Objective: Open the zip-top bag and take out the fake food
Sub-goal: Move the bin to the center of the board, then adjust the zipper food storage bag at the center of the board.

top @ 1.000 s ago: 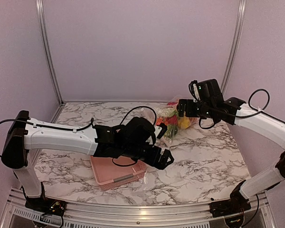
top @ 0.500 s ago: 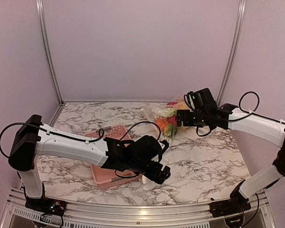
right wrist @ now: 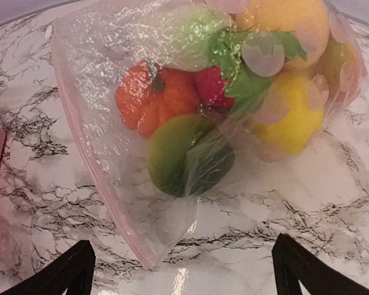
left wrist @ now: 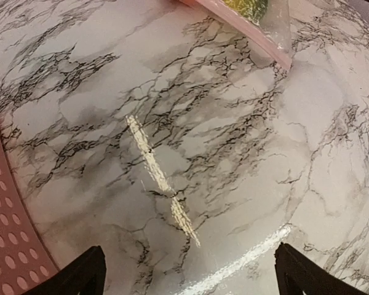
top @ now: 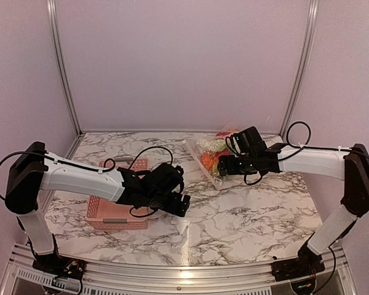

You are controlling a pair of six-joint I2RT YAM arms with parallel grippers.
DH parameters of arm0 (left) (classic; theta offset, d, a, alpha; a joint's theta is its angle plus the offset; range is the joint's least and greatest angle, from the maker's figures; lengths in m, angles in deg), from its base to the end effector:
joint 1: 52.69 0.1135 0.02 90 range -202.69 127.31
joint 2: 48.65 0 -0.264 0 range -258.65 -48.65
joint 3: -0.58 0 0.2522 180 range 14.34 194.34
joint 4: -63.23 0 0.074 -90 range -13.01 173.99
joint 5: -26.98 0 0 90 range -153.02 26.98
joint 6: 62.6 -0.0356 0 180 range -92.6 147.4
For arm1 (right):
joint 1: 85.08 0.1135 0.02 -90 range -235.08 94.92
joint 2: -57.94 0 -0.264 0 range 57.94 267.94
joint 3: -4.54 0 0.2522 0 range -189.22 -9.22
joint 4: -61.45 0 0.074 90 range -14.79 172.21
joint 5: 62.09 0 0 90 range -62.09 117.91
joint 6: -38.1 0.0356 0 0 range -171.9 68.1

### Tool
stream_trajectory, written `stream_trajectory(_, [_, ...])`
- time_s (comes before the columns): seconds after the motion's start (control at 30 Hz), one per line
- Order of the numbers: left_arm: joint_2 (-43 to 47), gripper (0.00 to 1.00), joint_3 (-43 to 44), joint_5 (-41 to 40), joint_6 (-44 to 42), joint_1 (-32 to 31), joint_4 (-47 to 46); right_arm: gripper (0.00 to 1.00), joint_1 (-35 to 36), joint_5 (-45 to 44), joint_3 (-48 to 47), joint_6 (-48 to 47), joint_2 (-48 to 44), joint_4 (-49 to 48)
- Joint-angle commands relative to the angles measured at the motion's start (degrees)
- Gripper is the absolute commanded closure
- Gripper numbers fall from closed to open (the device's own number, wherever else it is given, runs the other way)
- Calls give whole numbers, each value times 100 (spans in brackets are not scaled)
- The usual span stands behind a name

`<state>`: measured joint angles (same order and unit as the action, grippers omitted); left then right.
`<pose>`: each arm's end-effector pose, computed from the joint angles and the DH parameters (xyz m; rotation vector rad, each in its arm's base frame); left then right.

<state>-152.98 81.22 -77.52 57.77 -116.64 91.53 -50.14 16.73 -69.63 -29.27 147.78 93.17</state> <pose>0.1762 -0.3403 0.1825 0.6126 2.4065 -0.4120 0.2793 0.1867 0.2292 -0.1655 2.3856 0.2438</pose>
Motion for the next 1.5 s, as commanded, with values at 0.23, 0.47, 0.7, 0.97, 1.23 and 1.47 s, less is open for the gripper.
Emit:
stream_trajectory(0.23, [322, 1, 140, 279, -353, 847, 107, 9, 49, 311, -236, 375, 848, -831])
stream_trajectory(0.47, [204, 1, 672, 976, 121, 974, -160, 21, -73, 194, -131, 715, 1090, -1367])
stream_trajectory(0.7, [-205, 1, 1179, 1423, 667, 1462, -483, 37, -140, 156, -162, 789, 1344, -1719])
stream_trajectory(0.97, [-584, 1, 1698, 1812, 754, 1934, -514, 78, -172, 7, -185, 735, 1392, -1671])
stream_trajectory(1.23, [-1018, 3, 2345, 2255, 543, 2403, -352, 100, -180, -101, 9, 660, 1138, -1296])
stream_trajectory(1.47, [-1220, 16, 2402, 2714, 458, 2430, -350, 100, -163, -34, 589, 513, 458, -825])
